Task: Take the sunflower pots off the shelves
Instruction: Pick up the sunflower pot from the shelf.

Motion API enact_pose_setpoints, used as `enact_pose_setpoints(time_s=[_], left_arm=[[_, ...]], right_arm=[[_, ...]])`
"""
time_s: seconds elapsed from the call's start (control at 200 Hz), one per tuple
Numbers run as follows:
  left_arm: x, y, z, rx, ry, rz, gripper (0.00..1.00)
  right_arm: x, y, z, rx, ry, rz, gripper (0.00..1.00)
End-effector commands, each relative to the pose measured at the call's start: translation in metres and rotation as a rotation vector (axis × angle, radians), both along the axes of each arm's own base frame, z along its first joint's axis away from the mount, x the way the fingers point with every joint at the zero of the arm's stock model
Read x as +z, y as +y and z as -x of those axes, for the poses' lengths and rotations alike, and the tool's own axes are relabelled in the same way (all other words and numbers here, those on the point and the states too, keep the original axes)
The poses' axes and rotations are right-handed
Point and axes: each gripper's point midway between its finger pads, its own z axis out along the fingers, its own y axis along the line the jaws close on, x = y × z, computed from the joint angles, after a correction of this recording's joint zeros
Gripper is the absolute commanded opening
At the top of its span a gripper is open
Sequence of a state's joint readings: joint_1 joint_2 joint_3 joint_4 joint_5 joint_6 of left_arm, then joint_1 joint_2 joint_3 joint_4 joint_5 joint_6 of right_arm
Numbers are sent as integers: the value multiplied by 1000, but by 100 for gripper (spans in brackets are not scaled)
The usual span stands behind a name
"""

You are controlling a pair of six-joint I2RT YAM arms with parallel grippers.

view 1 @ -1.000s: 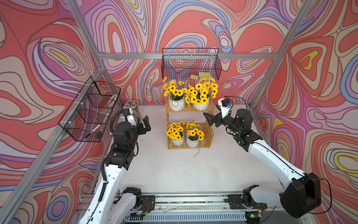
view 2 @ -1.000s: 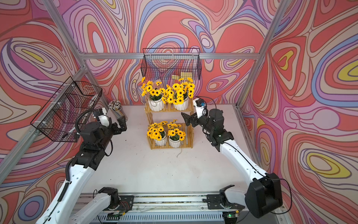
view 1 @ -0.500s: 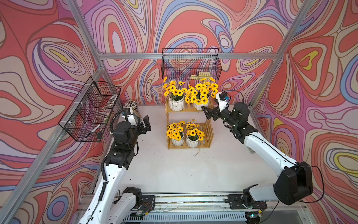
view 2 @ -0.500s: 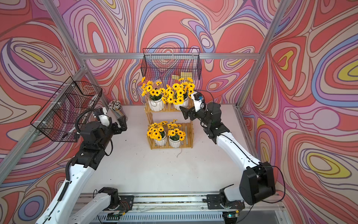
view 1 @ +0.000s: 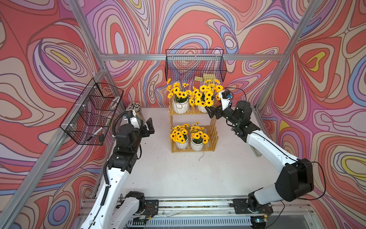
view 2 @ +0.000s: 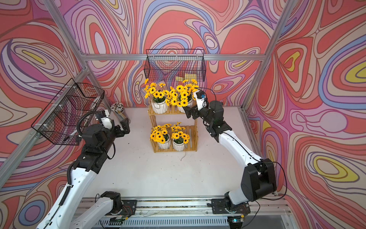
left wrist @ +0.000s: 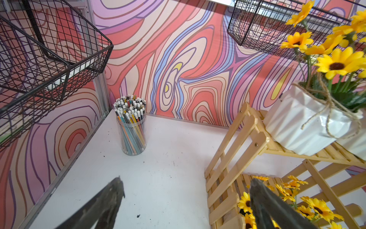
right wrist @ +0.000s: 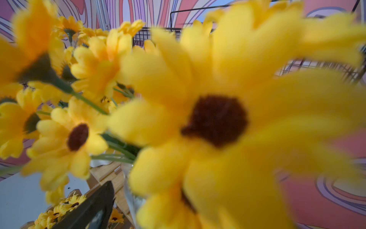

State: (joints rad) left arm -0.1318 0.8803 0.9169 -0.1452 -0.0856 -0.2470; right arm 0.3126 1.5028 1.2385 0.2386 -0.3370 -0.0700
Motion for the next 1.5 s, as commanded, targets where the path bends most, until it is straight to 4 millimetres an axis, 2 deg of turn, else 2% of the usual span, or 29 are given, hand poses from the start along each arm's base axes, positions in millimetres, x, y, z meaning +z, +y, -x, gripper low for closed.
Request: enact_pose_setpoints(time_s=[0.0, 0.977, 1.207, 1.497], left_arm=[[21, -1, 2, -7, -58, 4, 100], [19, 2, 6, 5, -59, -1, 100], [17, 2, 7, 6, -59, -1, 100], [17, 3, 7, 10, -60, -2, 100]], right_arm=[[5, 1, -6, 2, -10, -4, 98], [-11, 17, -31, 51, 60, -1, 98], [-17, 20, -31, 64, 77, 20, 94], [-21, 21, -31, 69, 92, 40, 80]])
